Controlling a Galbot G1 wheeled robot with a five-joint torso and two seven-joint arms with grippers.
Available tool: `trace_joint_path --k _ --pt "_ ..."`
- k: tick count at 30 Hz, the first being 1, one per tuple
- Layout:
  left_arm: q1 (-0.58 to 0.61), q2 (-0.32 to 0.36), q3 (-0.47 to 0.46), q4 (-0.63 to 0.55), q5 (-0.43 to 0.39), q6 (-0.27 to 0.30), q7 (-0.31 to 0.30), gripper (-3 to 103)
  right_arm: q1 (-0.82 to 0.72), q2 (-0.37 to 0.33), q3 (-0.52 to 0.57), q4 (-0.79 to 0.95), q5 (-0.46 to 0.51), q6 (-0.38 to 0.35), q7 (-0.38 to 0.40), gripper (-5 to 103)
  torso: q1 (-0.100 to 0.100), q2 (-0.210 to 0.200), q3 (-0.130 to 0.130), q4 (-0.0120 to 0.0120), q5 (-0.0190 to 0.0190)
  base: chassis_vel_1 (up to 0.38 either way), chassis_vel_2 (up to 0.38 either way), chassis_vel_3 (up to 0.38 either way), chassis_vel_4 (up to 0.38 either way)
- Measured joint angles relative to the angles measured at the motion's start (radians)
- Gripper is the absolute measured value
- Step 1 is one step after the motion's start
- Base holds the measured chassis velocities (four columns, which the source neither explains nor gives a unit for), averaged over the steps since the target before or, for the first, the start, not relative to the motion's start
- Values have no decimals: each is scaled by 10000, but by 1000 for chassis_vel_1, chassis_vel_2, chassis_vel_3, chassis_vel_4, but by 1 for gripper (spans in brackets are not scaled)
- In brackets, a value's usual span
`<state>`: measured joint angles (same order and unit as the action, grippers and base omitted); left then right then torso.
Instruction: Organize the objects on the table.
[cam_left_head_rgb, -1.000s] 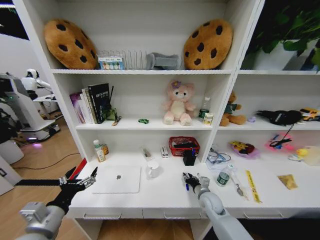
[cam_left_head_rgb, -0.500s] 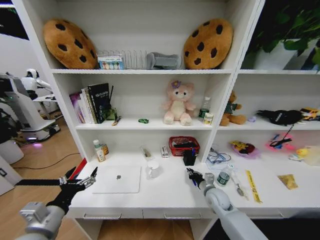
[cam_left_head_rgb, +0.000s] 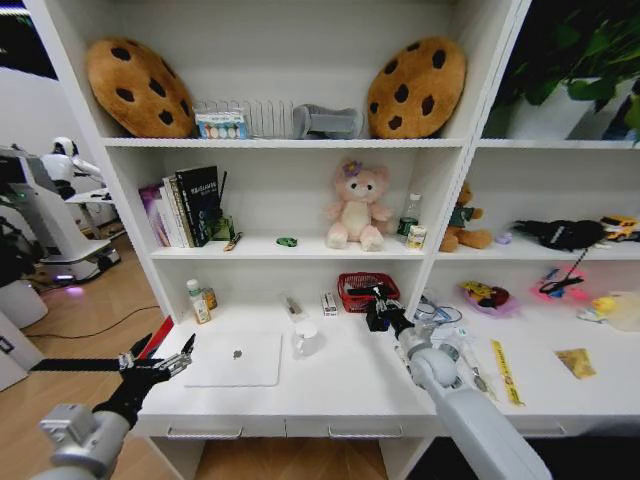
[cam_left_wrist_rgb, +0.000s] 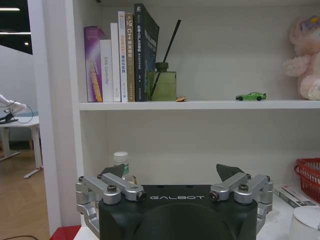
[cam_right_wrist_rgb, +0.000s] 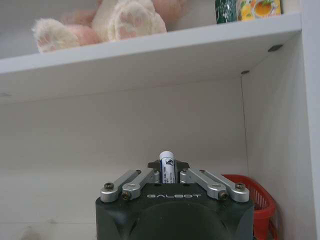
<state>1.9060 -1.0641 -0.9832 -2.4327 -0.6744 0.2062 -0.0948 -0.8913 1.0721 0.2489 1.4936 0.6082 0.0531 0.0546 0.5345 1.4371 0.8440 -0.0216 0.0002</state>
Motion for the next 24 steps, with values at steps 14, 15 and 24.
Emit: trace_joint_path --k 14,15,24 --pt "0 1 0 0 0 0 0 100 1704 601 -349 -1647 -409 592 -61 13 0 0 0 0 -1 0 0 0 0" --pt "-1 0 0 0 0 0 0 100 1778 629 -335 -1798 -436 644 -68 13 0 0 0 0 -2 0 0 0 0" --pt "0 1 0 0 0 0 0 100 2059 764 -171 -2715 -751 1000 -203 13 -1 0 -1 -1 -2 0 0 0 0"
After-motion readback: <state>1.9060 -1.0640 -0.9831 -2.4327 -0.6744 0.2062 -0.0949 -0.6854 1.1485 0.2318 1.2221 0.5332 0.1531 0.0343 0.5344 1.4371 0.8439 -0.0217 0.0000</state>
